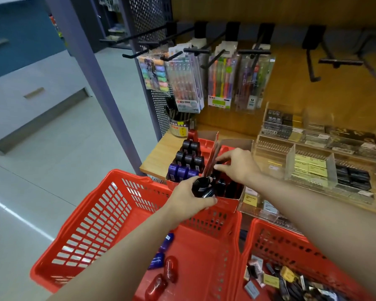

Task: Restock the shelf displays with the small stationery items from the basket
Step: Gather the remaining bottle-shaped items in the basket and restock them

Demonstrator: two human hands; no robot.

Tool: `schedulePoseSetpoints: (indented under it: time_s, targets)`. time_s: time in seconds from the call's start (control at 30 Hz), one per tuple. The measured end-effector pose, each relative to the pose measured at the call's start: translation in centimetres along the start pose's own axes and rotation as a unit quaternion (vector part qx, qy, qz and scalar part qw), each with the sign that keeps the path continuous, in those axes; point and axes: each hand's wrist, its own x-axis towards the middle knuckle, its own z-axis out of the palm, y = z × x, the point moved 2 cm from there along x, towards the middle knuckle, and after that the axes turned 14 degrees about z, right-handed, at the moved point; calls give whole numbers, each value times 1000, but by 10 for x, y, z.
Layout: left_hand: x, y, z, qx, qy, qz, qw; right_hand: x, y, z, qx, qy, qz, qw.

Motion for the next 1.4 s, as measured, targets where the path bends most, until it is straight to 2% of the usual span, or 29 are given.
schedulePoseSetpoints:
  time_s: [0.1, 0.23, 0.37, 0.47, 0.53, 0.6, 0.77, 0.87, 0.93, 1.1, 1.4]
  targets:
    - [1, 0, 1, -17, -3, -10, 1000, 1, 1, 1, -15, 11, 3, 1000]
    - [-2, 2, 2, -47, 20, -16, 999, -5, -9, -7, -48, -34, 6, 998]
    - [1, 14, 2, -82, 88, 20, 993, -32, -12, -36, 83, 10, -37, 996]
    - [7, 24, 6, -116, 119, 44, 985, -58, -12, -40, 201, -132, 13, 971]
    - [9, 29, 10, -114, 123, 58, 984, -66, -14, -39, 220, -135, 26, 966]
    - [10, 31, 13, -100, 123, 65, 985, -68, -17, -40, 196, -100, 23, 975]
    - [14, 37, 14, -46, 123, 77, 988, -56, -14, -51, 146, -77, 39, 985]
    - [10, 33, 7, -17, 108, 55, 992, -34, -3, -66, 143, 15, 43, 989]
    - [4, 26, 2, 68, 81, 33, 994, -22, 6, -66, 109, 42, 52, 992]
    - [-5, 12, -3, 151, 22, 23, 988, -8, 12, -31, 44, 12, 50, 998]
    - [-3, 5, 0, 154, -3, 14, 988, -5, 17, -1, -35, 11, 45, 998]
